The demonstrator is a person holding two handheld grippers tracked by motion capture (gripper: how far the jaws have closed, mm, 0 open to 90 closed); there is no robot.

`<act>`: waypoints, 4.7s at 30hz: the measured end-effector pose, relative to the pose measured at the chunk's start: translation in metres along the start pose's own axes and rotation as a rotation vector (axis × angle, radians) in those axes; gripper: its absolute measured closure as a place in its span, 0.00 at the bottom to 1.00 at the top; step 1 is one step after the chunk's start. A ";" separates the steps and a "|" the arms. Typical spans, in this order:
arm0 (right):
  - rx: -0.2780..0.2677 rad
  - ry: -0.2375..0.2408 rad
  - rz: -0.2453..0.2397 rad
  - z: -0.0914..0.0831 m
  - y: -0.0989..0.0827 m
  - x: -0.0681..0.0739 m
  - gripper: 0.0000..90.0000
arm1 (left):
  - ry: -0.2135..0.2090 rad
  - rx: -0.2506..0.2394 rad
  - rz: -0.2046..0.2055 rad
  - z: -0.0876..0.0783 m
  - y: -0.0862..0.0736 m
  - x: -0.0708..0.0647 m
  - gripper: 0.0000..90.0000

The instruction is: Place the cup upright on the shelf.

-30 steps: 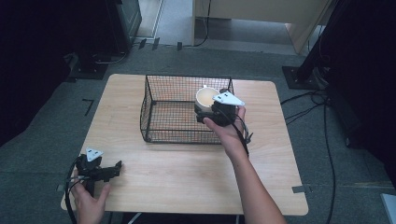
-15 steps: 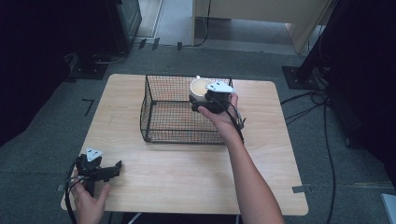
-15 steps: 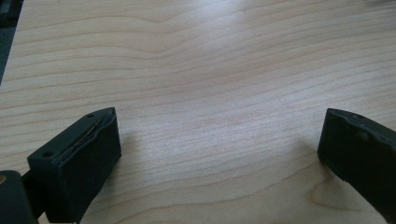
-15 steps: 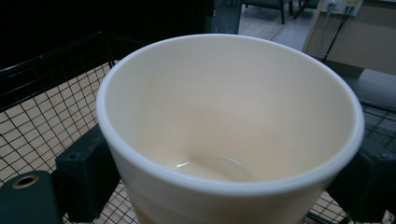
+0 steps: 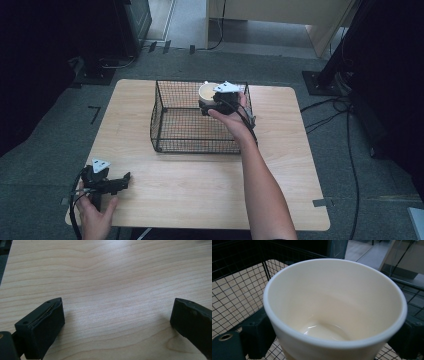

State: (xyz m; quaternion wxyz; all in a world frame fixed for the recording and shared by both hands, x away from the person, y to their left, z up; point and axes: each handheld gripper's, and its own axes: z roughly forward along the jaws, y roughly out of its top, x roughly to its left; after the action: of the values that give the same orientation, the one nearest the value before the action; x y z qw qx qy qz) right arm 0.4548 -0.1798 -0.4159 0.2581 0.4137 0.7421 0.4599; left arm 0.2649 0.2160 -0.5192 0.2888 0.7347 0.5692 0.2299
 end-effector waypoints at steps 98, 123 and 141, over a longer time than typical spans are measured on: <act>0.026 0.050 -0.045 -0.152 -0.012 0.003 0.00 | 0.001 0.000 -0.001 0.000 0.000 0.000 0.00; 0.042 -0.046 0.068 -0.199 -0.087 -0.043 0.00 | 0.001 0.002 0.002 0.000 0.000 0.000 0.00; 0.094 -0.120 0.145 -0.211 -0.145 -0.068 0.00 | 0.000 0.001 0.002 0.000 0.000 0.000 0.00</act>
State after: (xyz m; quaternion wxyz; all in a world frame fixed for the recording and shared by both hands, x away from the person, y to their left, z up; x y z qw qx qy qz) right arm 0.2746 -0.3707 -0.4520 0.2486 0.5048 0.7141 0.4165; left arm 0.2648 0.2161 -0.5191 0.2881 0.7353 0.5686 0.2300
